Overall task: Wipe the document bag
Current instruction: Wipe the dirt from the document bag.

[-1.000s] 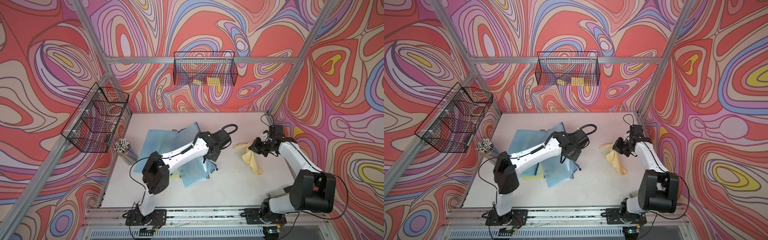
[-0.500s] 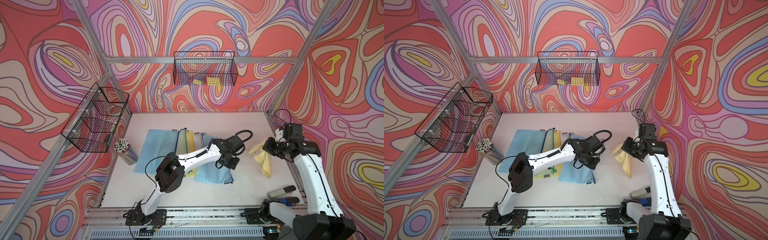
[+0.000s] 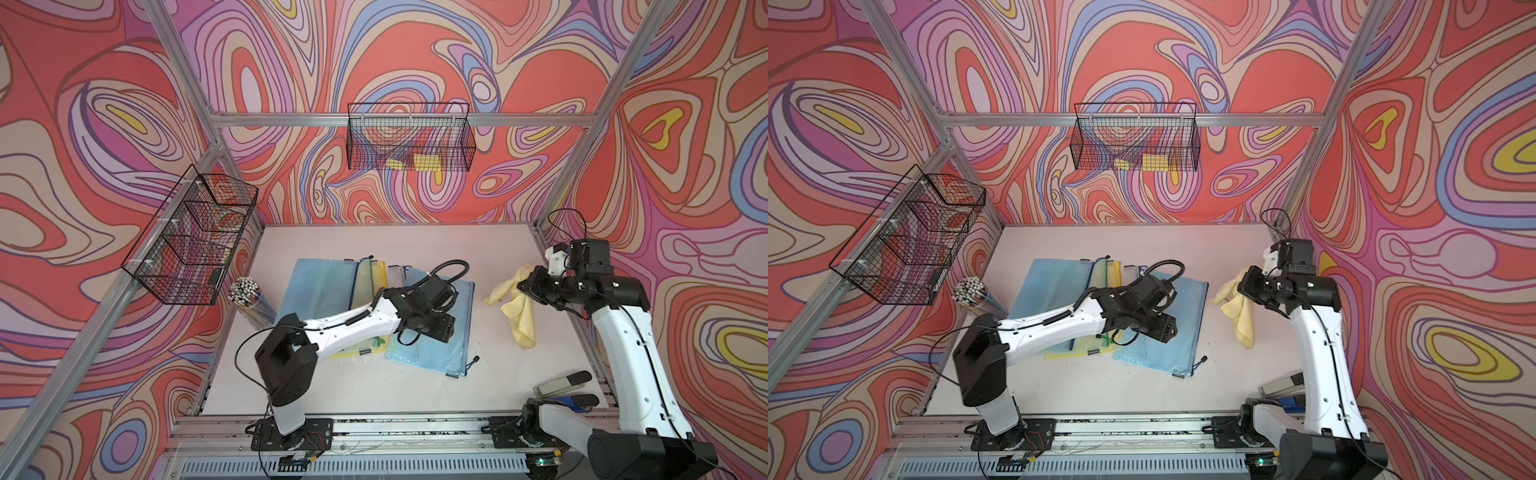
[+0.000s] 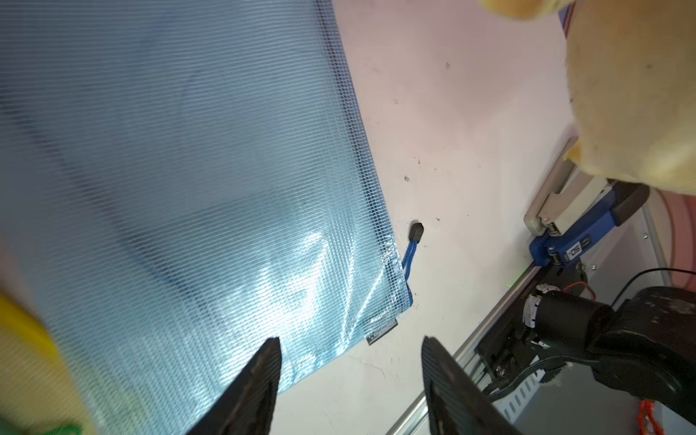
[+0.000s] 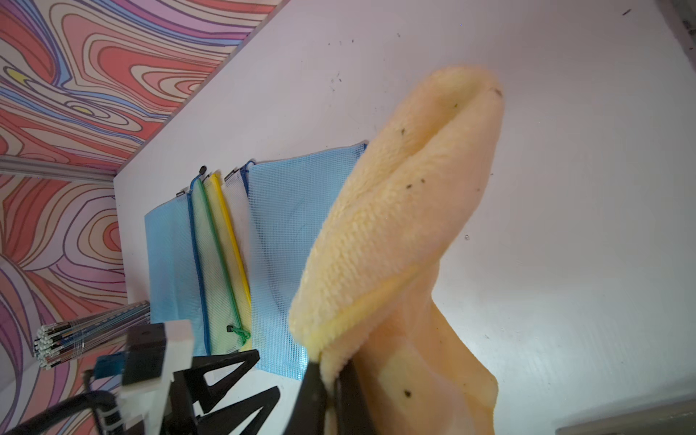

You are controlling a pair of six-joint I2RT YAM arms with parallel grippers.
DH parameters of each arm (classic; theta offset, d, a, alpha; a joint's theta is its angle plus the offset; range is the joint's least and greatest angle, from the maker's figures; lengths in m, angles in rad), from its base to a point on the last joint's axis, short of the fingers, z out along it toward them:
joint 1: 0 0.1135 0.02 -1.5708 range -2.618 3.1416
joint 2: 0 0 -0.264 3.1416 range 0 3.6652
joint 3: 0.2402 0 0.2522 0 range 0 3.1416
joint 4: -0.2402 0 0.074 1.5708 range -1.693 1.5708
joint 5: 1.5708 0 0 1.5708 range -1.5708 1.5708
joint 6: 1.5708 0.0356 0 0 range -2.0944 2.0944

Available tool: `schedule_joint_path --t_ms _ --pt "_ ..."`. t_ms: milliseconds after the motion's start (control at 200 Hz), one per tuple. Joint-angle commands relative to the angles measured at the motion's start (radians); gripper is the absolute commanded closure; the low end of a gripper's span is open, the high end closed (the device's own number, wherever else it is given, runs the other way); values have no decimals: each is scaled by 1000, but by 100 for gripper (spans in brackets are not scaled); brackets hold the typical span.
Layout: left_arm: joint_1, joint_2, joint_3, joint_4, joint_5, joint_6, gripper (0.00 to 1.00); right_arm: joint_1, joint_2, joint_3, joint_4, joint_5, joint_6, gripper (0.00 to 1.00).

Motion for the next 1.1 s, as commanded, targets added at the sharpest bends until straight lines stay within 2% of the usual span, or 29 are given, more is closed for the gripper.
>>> schedule_joint_path --t_ms 0,75,145,310,481,621,821,1097 --pt "67 -112 -189 95 -38 -90 38 140 48 7 79 -15 45 100" --pt "92 -177 -297 115 -35 -110 38 239 95 -13 122 23 63 100" --pt "101 -213 -368 114 -35 -118 39 286 136 -54 184 4 82 100" --pt "119 -287 -533 188 8 -199 44 311 215 -209 382 -114 127 100" --pt "138 -396 -691 233 10 -287 44 316 333 -310 449 -62 116 100" --pt "139 -442 -758 322 24 -315 43 317 406 -370 509 -63 125 100" --pt "139 -408 -797 460 65 -334 43 317 454 -408 552 -62 138 100" --pt "143 -326 -797 466 42 -320 46 317 458 -428 555 -59 137 100"
